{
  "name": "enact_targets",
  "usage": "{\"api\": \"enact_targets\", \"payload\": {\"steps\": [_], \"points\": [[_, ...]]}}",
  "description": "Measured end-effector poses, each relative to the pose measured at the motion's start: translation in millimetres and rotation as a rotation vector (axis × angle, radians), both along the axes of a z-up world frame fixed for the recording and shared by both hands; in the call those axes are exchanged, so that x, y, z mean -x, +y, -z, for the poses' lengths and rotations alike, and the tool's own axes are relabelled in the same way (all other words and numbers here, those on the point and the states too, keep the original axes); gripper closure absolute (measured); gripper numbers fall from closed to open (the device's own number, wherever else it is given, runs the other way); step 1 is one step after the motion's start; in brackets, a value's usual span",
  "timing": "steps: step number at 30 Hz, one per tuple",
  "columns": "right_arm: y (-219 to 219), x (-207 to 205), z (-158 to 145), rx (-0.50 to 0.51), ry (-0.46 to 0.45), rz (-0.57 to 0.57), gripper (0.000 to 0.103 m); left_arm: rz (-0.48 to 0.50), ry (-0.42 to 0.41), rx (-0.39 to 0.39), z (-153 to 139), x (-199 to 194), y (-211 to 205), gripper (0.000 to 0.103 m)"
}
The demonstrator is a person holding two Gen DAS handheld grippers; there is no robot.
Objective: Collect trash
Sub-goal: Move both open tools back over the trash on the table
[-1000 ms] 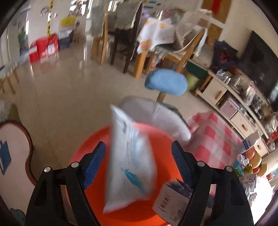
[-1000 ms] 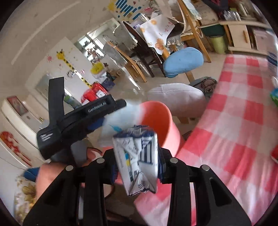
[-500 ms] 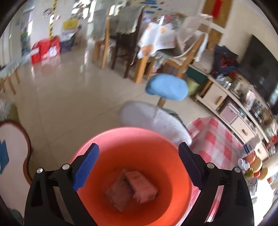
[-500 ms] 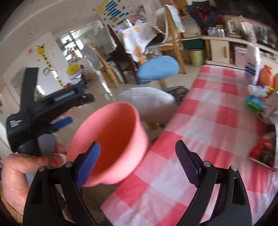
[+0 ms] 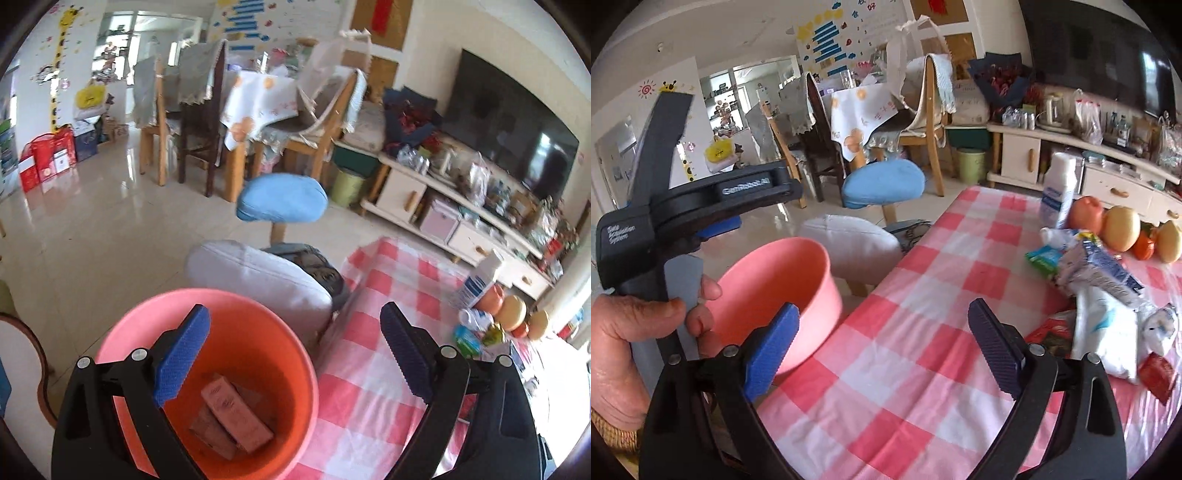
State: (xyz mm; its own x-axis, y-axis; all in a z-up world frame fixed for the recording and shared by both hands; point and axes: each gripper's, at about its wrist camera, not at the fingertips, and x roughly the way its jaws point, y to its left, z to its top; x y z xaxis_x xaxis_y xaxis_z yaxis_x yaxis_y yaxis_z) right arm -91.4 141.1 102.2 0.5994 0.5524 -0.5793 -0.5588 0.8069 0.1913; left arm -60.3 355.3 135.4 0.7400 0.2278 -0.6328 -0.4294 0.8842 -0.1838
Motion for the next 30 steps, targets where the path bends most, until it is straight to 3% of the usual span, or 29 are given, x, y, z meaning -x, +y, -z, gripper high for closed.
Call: {"api": "enact_targets", "payload": {"steps": [10,30], "points": [[-38,7,-1,0.033,-0.035,0.058,0.009,0.116,0.082,-0.093,-5,-17,-52,0.011],[-115,-5,11,0.051,-0.030,0.178,0.007,0.294,0.122,-0.198,-8,-41,-138,0.011]]}}
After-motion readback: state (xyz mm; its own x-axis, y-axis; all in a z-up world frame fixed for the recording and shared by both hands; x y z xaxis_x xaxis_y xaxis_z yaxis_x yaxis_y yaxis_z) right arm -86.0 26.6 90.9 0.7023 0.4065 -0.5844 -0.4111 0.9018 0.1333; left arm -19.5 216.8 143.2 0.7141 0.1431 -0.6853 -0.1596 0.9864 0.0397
